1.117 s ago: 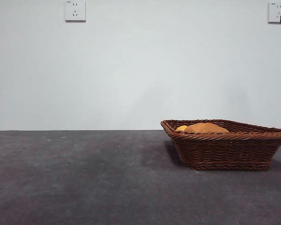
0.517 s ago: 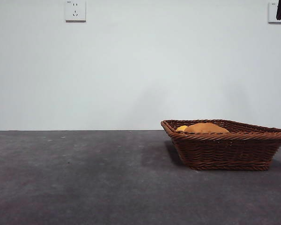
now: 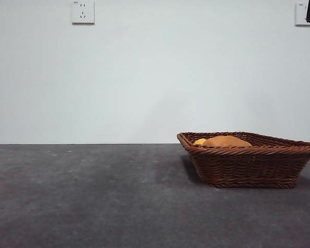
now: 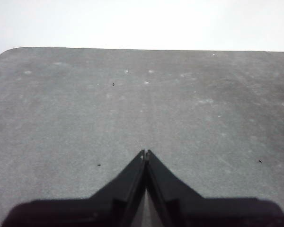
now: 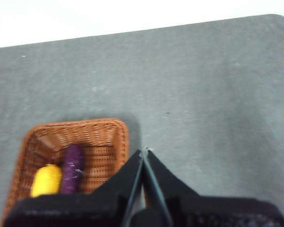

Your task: Help me put the vegetables on the table into the basket

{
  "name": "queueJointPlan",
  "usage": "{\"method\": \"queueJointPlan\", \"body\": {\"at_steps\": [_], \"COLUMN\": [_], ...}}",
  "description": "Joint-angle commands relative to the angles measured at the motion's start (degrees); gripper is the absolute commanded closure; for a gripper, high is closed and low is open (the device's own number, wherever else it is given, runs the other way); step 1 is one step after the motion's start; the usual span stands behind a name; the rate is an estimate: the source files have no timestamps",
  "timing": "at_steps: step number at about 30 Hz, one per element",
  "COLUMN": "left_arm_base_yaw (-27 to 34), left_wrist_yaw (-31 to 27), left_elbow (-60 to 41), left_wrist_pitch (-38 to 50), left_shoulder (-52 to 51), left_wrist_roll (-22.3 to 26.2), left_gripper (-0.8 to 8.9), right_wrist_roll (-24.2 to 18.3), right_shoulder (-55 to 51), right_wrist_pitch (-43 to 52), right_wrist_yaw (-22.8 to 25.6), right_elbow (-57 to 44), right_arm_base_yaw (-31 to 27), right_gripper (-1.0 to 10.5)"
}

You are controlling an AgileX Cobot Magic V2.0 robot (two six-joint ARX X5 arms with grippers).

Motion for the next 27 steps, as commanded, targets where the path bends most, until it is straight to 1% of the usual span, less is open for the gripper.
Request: {"method": "queueJointPlan", "body": {"at_steps": [1,4,5,7,10,11,12,17,20,22,24,27], "left_arm_base_yaw": [0.17,0.17,0.17,0.17,0.17,0.17,0.17,0.17,0.17,0.17,0.17,0.17], "left_wrist_yaw": [0.17,0.17,0.2,0.17,0.17,0.2,0.2,0.2,0.17,0.17,0.17,0.2], "left_elbow": [-0.59,-0.59,-0.59,-0.59,-0.59,-0.59,-0.59,-0.59,-0.59,-0.59,-0.59,-0.59], "left_wrist_pitch": [0.04,0.04,0.04,0.07,0.04,0.04,0.04,0.07,0.02,0.04,0.04,0.04], "left_shoulder": [0.04,0.04,0.04,0.04,0.04,0.04,0.04,0.04,0.04,0.04,0.04,0.04], "left_wrist_roll": [-0.48,-0.48,-0.48,-0.48,-0.48,-0.48,-0.48,-0.48,-0.48,-0.48,-0.48,-0.48], "left_gripper": [8.17,8.17,8.17,8.17,8.17,8.17,8.17,8.17,8.17,8.17,8.17,8.17], "right_wrist_roll": [0.44,0.44,0.44,0.44,0.42,0.42,0.46,0.44,0.46,0.46,0.46,0.39], "right_shoulder": [-1.29,-7.67,-10.6,-17.0,-28.41,-31.63,-35.01,-50.71,-58.23,-62.49,-66.53,-71.19], "right_wrist_pitch": [-0.02,0.39,1.88,8.9,26.86,29.83,31.41,32.81,39.04,43.39,46.84,48.02], "right_wrist_yaw": [0.94,0.92,0.94,0.98,0.98,0.96,0.96,1.38,2.84,2.69,2.62,2.89], "right_elbow": [-0.44,-2.29,-4.24,-11.19,-28.83,-33.22,-37.24,-53.72,-63.78,-69.55,-74.47,-79.14], "right_arm_base_yaw": [0.04,0.07,0.07,0.07,0.04,0.04,0.02,0.02,0.0,0.0,0.0,-0.04], "right_gripper": [9.5,9.5,9.5,9.5,9.5,9.5,9.5,9.5,9.5,9.5,9.5,9.5]}}
